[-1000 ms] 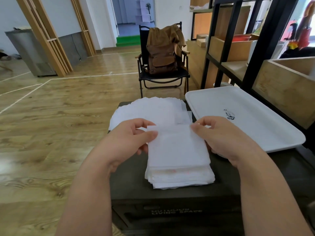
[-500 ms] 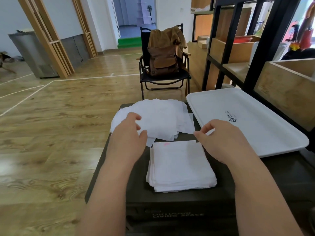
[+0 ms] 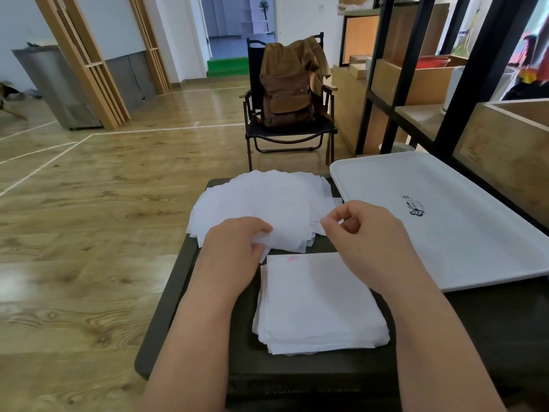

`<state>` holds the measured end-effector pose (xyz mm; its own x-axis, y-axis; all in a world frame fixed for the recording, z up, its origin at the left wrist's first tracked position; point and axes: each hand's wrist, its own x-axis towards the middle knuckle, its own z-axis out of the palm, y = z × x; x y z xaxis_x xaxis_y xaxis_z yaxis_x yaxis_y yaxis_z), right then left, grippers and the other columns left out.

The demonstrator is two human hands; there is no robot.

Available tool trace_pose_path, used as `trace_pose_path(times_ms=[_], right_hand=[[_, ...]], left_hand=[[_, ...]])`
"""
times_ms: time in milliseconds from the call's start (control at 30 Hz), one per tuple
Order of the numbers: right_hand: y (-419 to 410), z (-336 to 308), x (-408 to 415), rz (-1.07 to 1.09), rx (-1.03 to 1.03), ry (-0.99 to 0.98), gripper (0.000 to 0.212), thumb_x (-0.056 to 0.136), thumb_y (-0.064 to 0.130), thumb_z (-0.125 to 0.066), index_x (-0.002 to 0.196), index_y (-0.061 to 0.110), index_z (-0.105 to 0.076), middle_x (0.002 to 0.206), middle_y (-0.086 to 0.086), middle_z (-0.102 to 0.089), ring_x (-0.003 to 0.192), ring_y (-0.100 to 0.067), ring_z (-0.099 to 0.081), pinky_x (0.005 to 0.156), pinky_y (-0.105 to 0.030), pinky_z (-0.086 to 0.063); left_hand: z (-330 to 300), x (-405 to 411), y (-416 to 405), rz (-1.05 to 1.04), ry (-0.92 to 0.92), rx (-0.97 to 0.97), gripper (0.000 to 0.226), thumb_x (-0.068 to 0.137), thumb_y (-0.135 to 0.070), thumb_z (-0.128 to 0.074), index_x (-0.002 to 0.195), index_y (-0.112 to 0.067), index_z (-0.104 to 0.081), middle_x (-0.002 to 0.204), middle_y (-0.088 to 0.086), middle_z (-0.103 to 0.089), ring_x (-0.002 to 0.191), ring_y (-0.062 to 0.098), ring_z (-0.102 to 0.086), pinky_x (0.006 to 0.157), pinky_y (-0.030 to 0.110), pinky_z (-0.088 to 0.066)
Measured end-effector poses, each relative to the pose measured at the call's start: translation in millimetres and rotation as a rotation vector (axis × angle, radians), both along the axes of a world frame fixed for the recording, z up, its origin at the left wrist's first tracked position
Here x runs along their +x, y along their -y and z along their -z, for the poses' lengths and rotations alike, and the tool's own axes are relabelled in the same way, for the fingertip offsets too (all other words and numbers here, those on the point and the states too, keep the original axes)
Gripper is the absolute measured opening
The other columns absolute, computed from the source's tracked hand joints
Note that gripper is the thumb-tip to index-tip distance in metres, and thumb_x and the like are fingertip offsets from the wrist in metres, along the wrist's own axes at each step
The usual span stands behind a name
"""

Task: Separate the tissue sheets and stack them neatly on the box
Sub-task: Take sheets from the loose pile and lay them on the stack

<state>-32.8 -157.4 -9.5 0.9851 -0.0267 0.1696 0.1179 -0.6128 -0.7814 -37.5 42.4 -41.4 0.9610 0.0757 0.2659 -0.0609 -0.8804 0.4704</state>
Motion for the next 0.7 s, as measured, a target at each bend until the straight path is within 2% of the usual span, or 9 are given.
trace_pose_path(times_ms=[67,133,200,300,400,500,600,700], right_hand=[[-0.4,1.2,3.1,-0.003,0.033,0.016,0.013,0.089,0.037,-0.061,0.077,0.03,-0.062,0.062,0.012,-0.057,0.061,0.007,-0.052,0.047,-0.009,-0.037],[-0.9,2.0,4.8,-0.001,0.059,0.029,0.014,0.089,0.035,-0.062,0.077,0.029,-0.063,0.06,0.012,-0.056,0.06,0.01,-0.051,0.051,-0.003,-0.037],[-1.4,2.8,5.4,0.004,0.068,0.035,0.014,0.089,0.034,-0.062,0.076,0.029,-0.063,0.061,0.013,-0.056,0.061,0.011,-0.051,0.051,-0.001,-0.036],[-2.4,3.2,5.4,0.003,0.059,0.038,0.013,0.089,0.034,-0.061,0.077,0.029,-0.063,0.062,0.014,-0.057,0.062,0.012,-0.051,0.052,-0.001,-0.036],[-2.8,3.6,4.0,-0.01,0.063,0.029,0.012,0.089,0.034,-0.06,0.079,0.029,-0.064,0.063,0.014,-0.058,0.063,0.012,-0.051,0.053,-0.002,-0.036],[-3.5,3.3,2.8,-0.016,0.067,0.017,0.011,0.089,0.035,-0.06,0.08,0.03,-0.064,0.065,0.014,-0.059,0.061,0.008,-0.053,0.049,-0.007,-0.038],[-3.8,2.7,2.3,-0.011,0.057,0.007,0.011,0.09,0.036,-0.06,0.08,0.031,-0.064,0.065,0.015,-0.059,0.061,0.002,-0.053,0.048,-0.012,-0.031],[-3.1,2.8,2.7,-0.012,0.067,0.0,0.012,0.089,0.037,-0.059,0.079,0.032,-0.063,0.064,0.016,-0.059,0.06,0.004,-0.053,0.047,-0.011,-0.031]], left_hand=[[0.1,0.5,-0.4,0.014,-0.007,-0.009,0.041,0.092,-0.006,-0.058,0.126,-0.027,-0.065,0.131,-0.009,-0.062,0.124,0.011,-0.051,0.098,0.017,-0.032],[-1.1,1.6,-0.1,-0.016,-0.014,0.008,0.046,0.092,-0.003,-0.052,0.13,-0.028,-0.063,0.134,-0.007,-0.061,0.126,0.013,-0.051,0.101,0.018,-0.032],[-1.4,3.0,0.4,-0.059,-0.001,0.022,0.04,0.096,-0.006,-0.049,0.126,-0.026,-0.066,0.13,-0.006,-0.064,0.122,0.015,-0.054,0.099,0.02,-0.034],[-0.5,2.3,-1.8,-0.109,0.052,0.02,0.029,0.097,-0.01,-0.051,0.112,-0.024,-0.072,0.115,-0.008,-0.07,0.107,0.012,-0.06,0.085,0.015,-0.036],[0.3,0.7,-5.3,-0.111,0.075,-0.034,0.029,0.094,-0.006,-0.053,0.103,-0.023,-0.074,0.102,-0.011,-0.072,0.09,0.007,-0.06,0.071,0.013,-0.036],[0.1,1.4,-6.7,-0.114,0.107,-0.091,0.029,0.093,-0.005,-0.053,0.1,-0.025,-0.074,0.091,-0.016,-0.069,0.076,0.001,-0.057,0.064,0.004,-0.036],[-0.9,-0.4,-7.5,-0.121,0.127,-0.154,0.029,0.094,-0.008,-0.054,0.107,-0.029,-0.069,0.08,-0.021,-0.063,0.08,-0.006,-0.058,0.064,0.003,-0.039],[-2.7,-3.5,-5.1,-0.075,0.146,-0.214,0.03,0.096,-0.01,-0.054,0.114,-0.03,-0.065,0.084,-0.023,-0.061,0.09,-0.011,-0.055,0.07,-0.003,-0.035]])
